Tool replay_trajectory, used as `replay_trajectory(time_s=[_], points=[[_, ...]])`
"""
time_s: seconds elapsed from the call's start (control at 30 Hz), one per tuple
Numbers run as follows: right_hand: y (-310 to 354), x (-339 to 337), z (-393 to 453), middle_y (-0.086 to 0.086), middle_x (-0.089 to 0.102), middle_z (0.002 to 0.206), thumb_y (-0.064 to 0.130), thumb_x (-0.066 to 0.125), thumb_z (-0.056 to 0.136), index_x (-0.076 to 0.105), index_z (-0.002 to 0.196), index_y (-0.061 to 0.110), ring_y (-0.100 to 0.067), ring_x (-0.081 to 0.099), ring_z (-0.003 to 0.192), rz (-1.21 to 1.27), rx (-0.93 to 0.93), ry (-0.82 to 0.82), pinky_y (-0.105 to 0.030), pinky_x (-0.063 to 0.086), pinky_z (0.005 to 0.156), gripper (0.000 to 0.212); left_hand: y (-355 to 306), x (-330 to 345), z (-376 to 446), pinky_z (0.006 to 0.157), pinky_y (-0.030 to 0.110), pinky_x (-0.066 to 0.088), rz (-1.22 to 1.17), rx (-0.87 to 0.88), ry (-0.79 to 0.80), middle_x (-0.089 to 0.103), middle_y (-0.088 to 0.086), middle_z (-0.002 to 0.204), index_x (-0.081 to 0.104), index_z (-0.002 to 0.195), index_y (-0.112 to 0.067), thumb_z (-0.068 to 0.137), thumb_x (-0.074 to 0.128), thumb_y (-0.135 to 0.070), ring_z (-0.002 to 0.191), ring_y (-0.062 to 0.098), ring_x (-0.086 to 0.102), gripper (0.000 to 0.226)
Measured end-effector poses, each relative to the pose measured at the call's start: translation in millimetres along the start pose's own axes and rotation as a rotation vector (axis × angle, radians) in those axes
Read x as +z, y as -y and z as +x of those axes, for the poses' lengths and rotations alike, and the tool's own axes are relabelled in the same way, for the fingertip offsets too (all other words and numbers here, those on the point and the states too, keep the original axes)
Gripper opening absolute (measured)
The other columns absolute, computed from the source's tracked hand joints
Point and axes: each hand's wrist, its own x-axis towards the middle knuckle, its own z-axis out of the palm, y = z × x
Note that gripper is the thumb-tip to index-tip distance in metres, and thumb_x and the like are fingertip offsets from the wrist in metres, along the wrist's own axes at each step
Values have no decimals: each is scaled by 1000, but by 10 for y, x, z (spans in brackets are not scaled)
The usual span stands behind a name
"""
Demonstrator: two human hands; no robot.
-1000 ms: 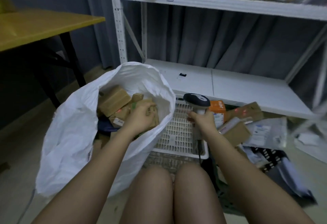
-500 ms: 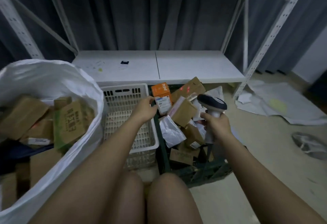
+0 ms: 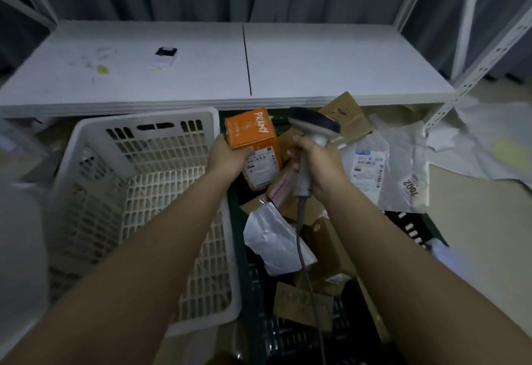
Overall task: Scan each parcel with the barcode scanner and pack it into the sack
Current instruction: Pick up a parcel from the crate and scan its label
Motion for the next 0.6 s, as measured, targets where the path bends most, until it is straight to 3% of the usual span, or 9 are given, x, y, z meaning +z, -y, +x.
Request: replay_trajectory(time_s=[0.1, 0.2, 0.33, 0.43, 0.53, 0.6], points=[[-148, 227, 359, -5, 70, 84, 25, 71, 82, 63, 99, 11, -21, 69, 77, -27, 20, 29, -36, 55, 71, 24, 119, 79, 279, 91, 37, 49, -20, 6, -10, 63, 7, 117, 54, 121, -10, 85, 71, -18, 105, 25, 61, 41], [-250, 337, 420, -9, 72, 91, 21, 69, 86, 61, 98, 12, -24, 71, 83, -55, 19, 89, -41, 58, 79, 17, 188, 85, 328, 93, 41, 51, -46, 25, -24, 65, 8, 115, 57, 119, -9, 85, 68, -7, 106, 24, 62, 36], [-222, 290, 272, -10, 72, 100, 18, 68, 87, 61, 112, 8, -24, 71, 89, -24, -18, 80, -42, 58, 82, 29, 136, -16, 142, 75, 16, 50, -178, 112, 2, 63, -8, 103, 55, 125, -16, 87, 63, 2, 99, 5, 59, 44], [-82, 172, 55, -5, 73, 96, 12, 64, 90, 62, 104, 14, -18, 72, 86, 103, -90, 95, -32, 58, 73, 15, 16, -146, -71, 82, 17, 48, -181, 247, -1, 58, -10, 117, 47, 139, -20, 89, 64, -5, 109, 2, 53, 54], [132, 119, -275, -7, 72, 100, 12, 65, 90, 62, 99, 18, -23, 70, 94, 180, -185, 63, -39, 57, 82, 12, -150, -310, -328, 97, 27, 45, -127, 361, -68, 51, 0, 133, 45, 141, -27, 90, 66, -20, 118, 6, 50, 56], [287, 107, -535, -1, 71, 97, 9, 66, 89, 60, 97, 23, -21, 69, 96, 204, -261, 50, -39, 56, 87, 17, -328, -415, -584, 100, 22, 38, -106, 411, -120, 46, -1, 131, 44, 142, -28, 90, 65, -24, 119, 6, 46, 56]])
